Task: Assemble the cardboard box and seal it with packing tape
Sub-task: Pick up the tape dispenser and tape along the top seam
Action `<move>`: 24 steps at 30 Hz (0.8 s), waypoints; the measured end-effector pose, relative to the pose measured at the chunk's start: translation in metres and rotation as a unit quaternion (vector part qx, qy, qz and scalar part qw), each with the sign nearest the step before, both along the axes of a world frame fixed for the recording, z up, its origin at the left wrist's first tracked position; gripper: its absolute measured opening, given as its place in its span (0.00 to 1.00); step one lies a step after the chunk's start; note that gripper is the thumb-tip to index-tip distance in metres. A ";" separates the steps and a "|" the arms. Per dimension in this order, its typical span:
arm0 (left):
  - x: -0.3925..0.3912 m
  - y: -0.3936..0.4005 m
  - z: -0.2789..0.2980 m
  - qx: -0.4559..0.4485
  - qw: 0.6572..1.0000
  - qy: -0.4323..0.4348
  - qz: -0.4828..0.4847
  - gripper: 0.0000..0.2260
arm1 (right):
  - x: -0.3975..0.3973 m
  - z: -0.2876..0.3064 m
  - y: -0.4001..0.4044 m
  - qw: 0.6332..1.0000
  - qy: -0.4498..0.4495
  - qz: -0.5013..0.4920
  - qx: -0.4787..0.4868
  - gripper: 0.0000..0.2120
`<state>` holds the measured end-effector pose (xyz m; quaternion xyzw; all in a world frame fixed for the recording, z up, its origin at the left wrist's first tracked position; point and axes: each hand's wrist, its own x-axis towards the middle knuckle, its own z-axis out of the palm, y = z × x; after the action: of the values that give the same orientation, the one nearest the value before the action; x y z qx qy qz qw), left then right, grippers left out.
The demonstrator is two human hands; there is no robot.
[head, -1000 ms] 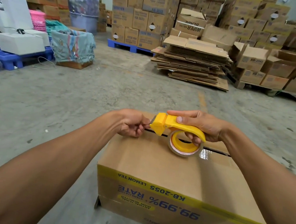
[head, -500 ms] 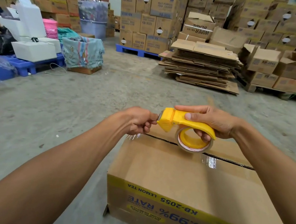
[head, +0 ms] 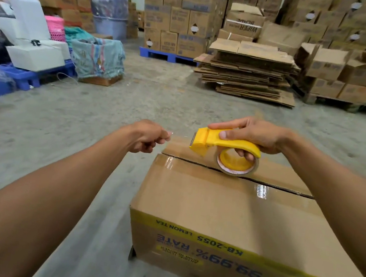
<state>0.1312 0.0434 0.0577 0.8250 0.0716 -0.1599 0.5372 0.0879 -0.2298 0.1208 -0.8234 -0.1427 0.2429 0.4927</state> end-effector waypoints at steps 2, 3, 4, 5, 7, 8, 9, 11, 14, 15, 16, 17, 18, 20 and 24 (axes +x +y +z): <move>0.002 0.004 -0.006 0.016 1.000 -0.008 0.007 0.07 | 0.007 -0.010 0.005 1.000 0.006 0.004 -0.005 0.20; 0.002 0.006 -0.011 0.017 1.000 -0.013 0.010 0.07 | 0.009 -0.016 0.008 1.000 0.010 0.002 -0.006 0.19; 0.002 0.008 -0.016 0.014 1.000 -0.017 0.013 0.07 | 0.010 -0.024 0.009 1.000 0.016 0.000 -0.006 0.19; 0.002 0.010 -0.022 0.011 1.000 -0.019 0.017 0.07 | 0.011 -0.031 0.010 1.000 0.024 0.000 -0.005 0.19; 0.001 0.015 -0.033 0.001 1.000 -0.020 0.020 0.08 | 0.013 -0.042 0.010 0.999 0.036 0.003 0.001 0.19; 0.001 0.016 -0.037 -0.005 1.000 -0.019 0.022 0.08 | 0.013 -0.045 0.009 0.999 0.042 0.003 0.002 0.19; 0.001 0.017 -0.040 -0.013 1.000 -0.016 0.023 0.08 | 0.013 -0.045 0.008 0.999 0.044 0.003 0.000 0.18; 0.000 0.019 -0.043 -0.029 0.999 -0.010 0.024 0.07 | 0.015 -0.043 0.007 0.999 0.048 0.010 -0.014 0.18; 0.000 0.020 -0.047 -0.045 0.998 -0.009 0.031 0.07 | 0.017 -0.040 0.010 0.998 0.050 0.024 -0.031 0.17; 0.000 0.020 -0.049 -0.049 0.998 -0.012 0.038 0.06 | 0.019 -0.040 0.011 0.998 0.051 0.027 -0.034 0.17; 0.000 0.020 -0.051 -0.055 0.997 -0.016 0.049 0.06 | 0.020 -0.039 0.012 0.997 0.052 0.032 -0.037 0.17; 0.000 0.021 -0.052 -0.063 0.996 -0.020 0.062 0.06 | 0.021 -0.039 0.013 0.997 0.052 0.036 -0.040 0.18; -0.001 0.025 -0.054 -0.071 0.994 -0.024 0.075 0.07 | 0.022 -0.039 0.013 0.997 0.052 0.040 -0.044 0.18; -0.002 0.035 -0.058 -0.093 0.991 -0.018 0.098 0.08 | 0.024 -0.039 0.010 0.996 0.055 0.043 -0.053 0.19; -0.007 0.040 -0.064 -0.120 0.988 0.006 0.100 0.06 | 0.024 -0.043 0.001 0.995 0.065 0.043 -0.061 0.21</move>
<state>0.1245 0.0835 -0.0059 0.7422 0.1374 -0.1176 0.6453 0.1116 -0.2289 0.0778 -0.8273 -0.1302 0.3254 0.4390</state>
